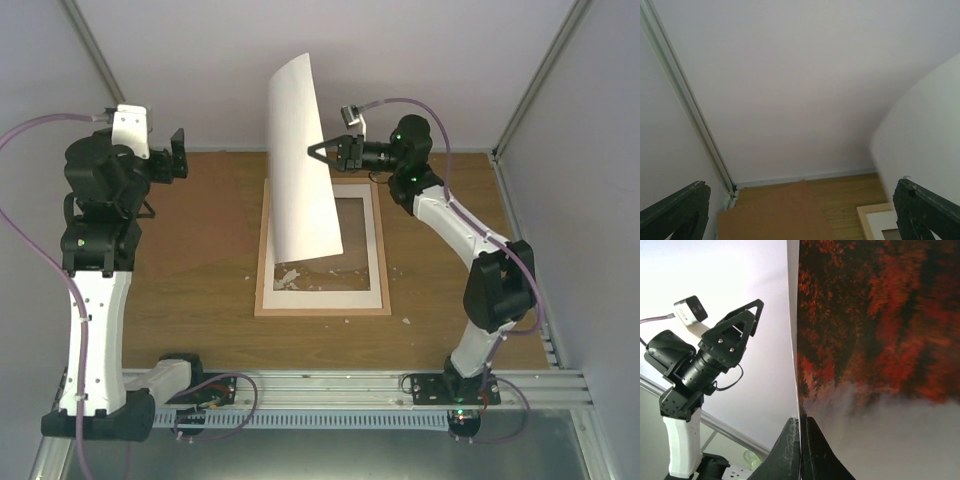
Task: Put the photo into the frame
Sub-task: Turn over the photo from the photo frame.
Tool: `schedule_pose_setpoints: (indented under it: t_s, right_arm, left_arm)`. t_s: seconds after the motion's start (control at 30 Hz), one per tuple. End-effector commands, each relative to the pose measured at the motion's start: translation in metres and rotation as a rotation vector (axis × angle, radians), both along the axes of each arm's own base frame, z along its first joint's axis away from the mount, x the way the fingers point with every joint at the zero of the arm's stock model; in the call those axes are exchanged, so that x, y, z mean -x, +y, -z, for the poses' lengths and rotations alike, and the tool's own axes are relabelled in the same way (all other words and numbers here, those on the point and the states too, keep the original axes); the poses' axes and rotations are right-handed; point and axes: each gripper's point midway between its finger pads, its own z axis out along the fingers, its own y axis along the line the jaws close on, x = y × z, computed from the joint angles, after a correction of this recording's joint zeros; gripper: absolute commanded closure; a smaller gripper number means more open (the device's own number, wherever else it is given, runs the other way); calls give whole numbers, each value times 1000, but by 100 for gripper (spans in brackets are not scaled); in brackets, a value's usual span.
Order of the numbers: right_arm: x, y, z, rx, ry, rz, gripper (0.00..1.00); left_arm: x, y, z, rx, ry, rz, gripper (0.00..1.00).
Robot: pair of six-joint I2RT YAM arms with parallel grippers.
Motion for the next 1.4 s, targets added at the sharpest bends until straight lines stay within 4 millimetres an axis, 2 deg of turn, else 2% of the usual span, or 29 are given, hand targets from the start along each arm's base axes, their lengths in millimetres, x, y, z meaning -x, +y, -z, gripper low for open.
schedule_pose_setpoints:
  t_s: [0.0, 0.07, 0.13, 0.3, 0.4, 0.57, 0.7, 0.87, 1.37]
  right_arm:
    - [-6, 1, 4, -26, 40, -21, 99]
    - [-13, 0, 22, -11, 86, -13, 99]
    - [-22, -3, 50, 19, 162, 15, 99]
    - [-51, -34, 155, 159, 371, 175, 99]
    - [-57, -47, 192, 240, 381, 229, 99]
    - [-62, -62, 238, 394, 407, 309, 99]
    - [-58, -74, 259, 473, 438, 349, 99]
    - [-54, -87, 277, 528, 438, 355, 99]
    - [-42, -126, 301, 594, 423, 372, 99]
  left_arm:
    - [3, 0, -13, 34, -37, 20, 1]
    - [2, 1, -12, 36, -31, 19, 1]
    - [0, 1, -10, 37, -26, 20, 1]
    - [-2, 1, -5, 31, -13, 21, 1]
    - [-3, 1, -1, 29, -7, 23, 1]
    - [-5, -1, 5, 38, 4, 33, 1]
    - [-7, -2, 6, 40, 6, 35, 1]
    - [-7, -2, 10, 39, 15, 38, 1]
    - [-8, -4, 16, 52, 23, 49, 1]
